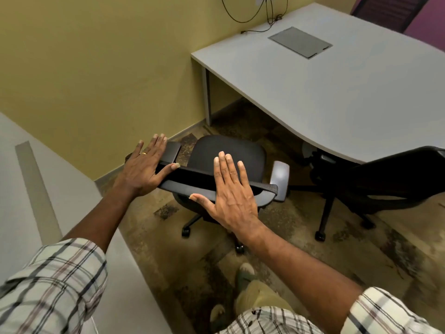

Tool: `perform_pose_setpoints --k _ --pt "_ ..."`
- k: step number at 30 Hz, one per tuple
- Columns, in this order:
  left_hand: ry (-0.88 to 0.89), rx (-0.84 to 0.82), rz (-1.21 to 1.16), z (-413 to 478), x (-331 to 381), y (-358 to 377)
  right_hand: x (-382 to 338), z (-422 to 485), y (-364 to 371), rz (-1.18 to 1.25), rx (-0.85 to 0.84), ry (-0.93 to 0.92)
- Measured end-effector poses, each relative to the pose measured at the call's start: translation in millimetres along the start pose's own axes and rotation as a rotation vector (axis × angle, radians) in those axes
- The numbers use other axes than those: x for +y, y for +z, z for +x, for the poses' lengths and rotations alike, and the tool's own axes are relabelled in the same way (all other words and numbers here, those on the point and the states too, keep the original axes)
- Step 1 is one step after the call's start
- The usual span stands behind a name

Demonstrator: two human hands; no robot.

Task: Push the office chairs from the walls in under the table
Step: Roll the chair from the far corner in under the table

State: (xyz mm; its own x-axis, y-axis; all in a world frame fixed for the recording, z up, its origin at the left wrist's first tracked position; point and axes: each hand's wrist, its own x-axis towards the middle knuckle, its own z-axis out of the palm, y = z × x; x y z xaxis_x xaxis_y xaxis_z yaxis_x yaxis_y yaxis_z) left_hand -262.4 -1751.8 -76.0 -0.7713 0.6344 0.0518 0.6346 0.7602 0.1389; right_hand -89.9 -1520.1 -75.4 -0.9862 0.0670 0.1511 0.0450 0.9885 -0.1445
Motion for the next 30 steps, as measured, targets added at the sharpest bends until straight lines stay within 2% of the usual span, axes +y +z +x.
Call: perform_pose_setpoints --k 5,10,15,22,30 --pt "0.058 -0.025 0.003 67 -5 6 28 43 10 0.007 -0.019 0.022" --pt "0.104 -0.049 0.013 99 -14 17 42 57 22 0.036 -0.027 -0.087" --pt "0.123 -0.057 0.018 207 -24 3 98 133 19 0.046 0.001 -0.087" --pt "0.159 -0.093 0.011 293 -15 5 139 189 19 0.037 0.007 0.029" --pt "0.293 -0.093 -0.008 413 -22 13 182 265 31 -0.028 0.034 0.154"
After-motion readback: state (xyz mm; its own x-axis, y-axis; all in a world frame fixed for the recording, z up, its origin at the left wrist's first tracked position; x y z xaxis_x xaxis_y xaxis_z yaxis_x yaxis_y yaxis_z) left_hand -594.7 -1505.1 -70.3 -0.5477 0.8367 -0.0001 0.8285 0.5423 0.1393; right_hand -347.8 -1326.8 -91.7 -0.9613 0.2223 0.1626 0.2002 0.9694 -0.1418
